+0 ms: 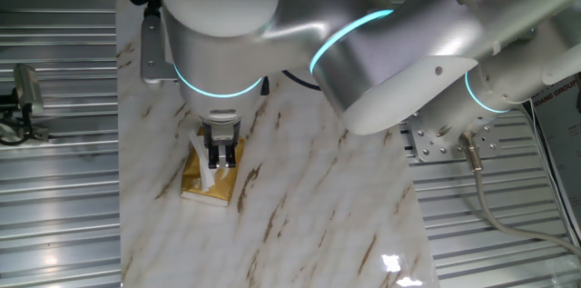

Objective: Pull out a napkin

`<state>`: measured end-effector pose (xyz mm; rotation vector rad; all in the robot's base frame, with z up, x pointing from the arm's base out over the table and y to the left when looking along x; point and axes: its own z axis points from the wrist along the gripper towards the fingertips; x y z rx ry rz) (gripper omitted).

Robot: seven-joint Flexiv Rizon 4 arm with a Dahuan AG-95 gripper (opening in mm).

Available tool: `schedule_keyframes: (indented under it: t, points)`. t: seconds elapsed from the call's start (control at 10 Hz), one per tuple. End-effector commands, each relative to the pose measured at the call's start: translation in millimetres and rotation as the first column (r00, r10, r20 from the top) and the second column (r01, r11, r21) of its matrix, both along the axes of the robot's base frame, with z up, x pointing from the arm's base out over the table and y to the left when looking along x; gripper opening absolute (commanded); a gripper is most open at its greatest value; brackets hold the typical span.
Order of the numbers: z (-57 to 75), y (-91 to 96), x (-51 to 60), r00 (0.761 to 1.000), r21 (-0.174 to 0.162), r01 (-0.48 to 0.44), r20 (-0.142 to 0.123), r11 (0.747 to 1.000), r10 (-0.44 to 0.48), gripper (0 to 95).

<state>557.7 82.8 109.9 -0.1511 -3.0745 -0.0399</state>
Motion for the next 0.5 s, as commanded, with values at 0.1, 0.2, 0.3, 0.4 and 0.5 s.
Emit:
schedule_keyframes:
  t: [0.1,0.2,0.3,0.4,0.5]
  points:
    - [-0.9,6.7,-2.2,0.998,0.007,0.069,0.012,0.998,-0.069,0.0]
    - [-1.1,8.5,-3.3,0.997,0.007,0.078,0.016,0.997,-0.078,0.0]
    - [-1.3,10.3,-4.6,0.996,0.005,0.087,0.017,0.996,-0.087,0.0]
    - [-0.4,10.3,-5.1,0.996,0.005,0.084,0.014,0.996,-0.084,0.0]
    - [1.2,9.7,-5.5,0.997,0.004,0.082,0.007,0.997,-0.082,0.0]
